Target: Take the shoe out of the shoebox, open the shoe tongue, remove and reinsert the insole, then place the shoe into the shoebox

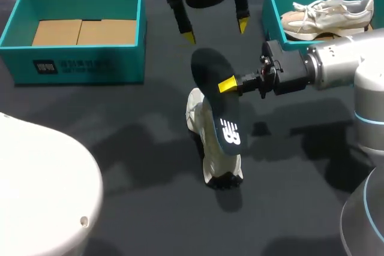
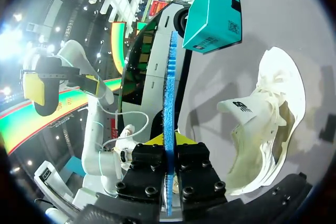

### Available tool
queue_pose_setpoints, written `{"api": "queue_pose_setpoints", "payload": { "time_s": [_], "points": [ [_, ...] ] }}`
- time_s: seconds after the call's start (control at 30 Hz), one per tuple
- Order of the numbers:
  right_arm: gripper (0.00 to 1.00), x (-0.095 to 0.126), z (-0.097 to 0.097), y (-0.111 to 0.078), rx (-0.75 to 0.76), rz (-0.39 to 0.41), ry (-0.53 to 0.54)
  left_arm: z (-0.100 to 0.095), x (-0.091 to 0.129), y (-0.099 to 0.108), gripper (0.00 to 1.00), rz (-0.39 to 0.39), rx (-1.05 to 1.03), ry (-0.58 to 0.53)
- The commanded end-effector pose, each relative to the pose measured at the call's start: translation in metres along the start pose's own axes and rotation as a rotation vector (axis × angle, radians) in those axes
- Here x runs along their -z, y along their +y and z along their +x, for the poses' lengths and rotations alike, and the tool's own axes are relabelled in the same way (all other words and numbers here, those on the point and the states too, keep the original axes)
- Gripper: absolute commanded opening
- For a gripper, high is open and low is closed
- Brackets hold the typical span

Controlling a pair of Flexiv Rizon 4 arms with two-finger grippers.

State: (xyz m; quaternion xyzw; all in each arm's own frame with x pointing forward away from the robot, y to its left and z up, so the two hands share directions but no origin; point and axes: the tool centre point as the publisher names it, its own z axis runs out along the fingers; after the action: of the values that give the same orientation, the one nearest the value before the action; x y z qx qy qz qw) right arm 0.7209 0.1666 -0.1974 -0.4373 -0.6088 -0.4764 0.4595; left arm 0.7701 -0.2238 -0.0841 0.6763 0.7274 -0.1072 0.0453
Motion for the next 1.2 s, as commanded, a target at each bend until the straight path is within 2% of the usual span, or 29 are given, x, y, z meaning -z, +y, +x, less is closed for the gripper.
{"api": "queue_pose_setpoints", "payload": {
  "time_s": [0.03,0.27,0.5,0.57,0.63,0.8,1.0,1.2],
  "points": [
    [0.00,-0.001,0.000,-0.001,0.000,-0.002,-0.003,-0.007,-0.005,0.006,1.00,0.001,0.004,0.189],
    [0.00,-0.001,0.000,-0.001,0.000,-0.002,-0.003,-0.009,-0.009,0.011,1.00,-0.060,0.023,0.124],
    [0.00,-0.001,0.000,-0.001,0.000,-0.002,-0.003,-0.002,-0.012,0.014,1.00,-0.053,0.087,-0.018],
    [0.00,-0.001,0.000,-0.001,0.000,-0.002,-0.003,0.004,-0.009,0.012,1.00,-0.075,0.103,-0.074],
    [0.00,-0.001,0.000,-0.001,0.000,-0.002,-0.003,0.011,-0.006,0.010,1.00,-0.076,0.144,-0.152],
    [0.00,-0.001,0.000,-0.001,0.000,-0.002,-0.003,0.029,0.001,0.002,1.00,-0.135,0.188,-0.380],
    [0.00,-0.001,0.000,-0.001,0.000,-0.002,-0.003,0.048,-0.002,-0.005,1.00,-0.121,0.234,-0.606],
    [0.00,-0.001,0.000,-0.001,0.000,-0.002,-0.003,0.067,0.005,-0.005,1.00,-0.145,0.289,-0.796]
  ]
}}
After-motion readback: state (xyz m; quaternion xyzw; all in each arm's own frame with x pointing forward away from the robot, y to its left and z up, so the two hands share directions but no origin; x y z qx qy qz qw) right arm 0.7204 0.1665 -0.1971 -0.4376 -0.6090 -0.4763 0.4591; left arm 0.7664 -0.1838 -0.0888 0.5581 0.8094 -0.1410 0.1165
